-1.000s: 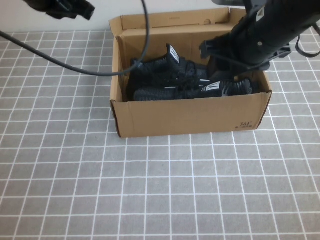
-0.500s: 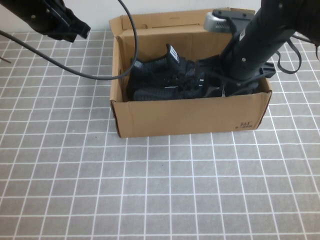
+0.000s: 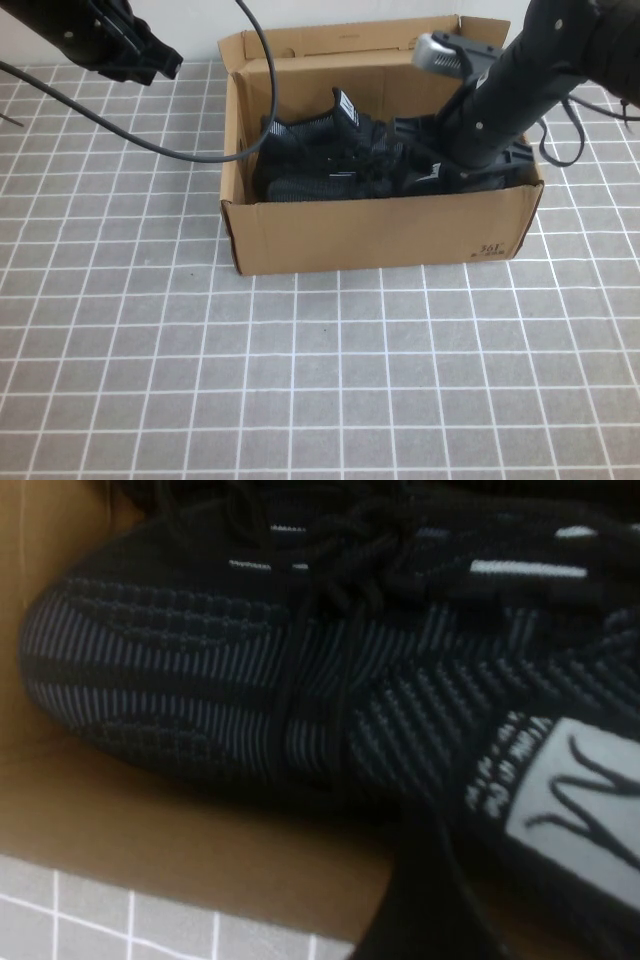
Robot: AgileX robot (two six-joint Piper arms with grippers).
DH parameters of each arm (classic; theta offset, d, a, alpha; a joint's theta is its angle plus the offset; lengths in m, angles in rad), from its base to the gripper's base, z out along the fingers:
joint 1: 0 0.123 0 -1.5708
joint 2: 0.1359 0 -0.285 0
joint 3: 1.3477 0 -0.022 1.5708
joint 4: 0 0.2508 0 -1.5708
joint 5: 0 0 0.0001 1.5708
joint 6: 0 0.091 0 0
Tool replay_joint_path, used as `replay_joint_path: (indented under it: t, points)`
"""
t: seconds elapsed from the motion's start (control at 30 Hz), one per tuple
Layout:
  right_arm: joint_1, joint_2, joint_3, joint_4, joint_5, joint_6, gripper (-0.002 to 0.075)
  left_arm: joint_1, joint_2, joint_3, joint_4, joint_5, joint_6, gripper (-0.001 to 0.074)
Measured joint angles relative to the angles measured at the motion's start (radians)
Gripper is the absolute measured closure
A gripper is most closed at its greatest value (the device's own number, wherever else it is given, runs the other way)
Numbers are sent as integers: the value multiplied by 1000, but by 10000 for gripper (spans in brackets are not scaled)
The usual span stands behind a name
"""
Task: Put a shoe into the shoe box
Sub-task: Adjust the shoe
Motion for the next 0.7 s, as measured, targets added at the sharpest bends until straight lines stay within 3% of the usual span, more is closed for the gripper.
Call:
replay_joint_path:
  t: [0.27, 0.5, 0.7]
  points:
    - [-6, 15, 0, 43, -42, -24, 367, 0, 0, 0, -15, 0, 13, 736]
    - [-7, 18, 0, 139, -44, -223, 674, 1, 0, 0, -15, 0, 17, 736]
    - [-7, 19, -29, 138, 2, -263, 728, 1, 0, 0, -15, 2, 21, 736]
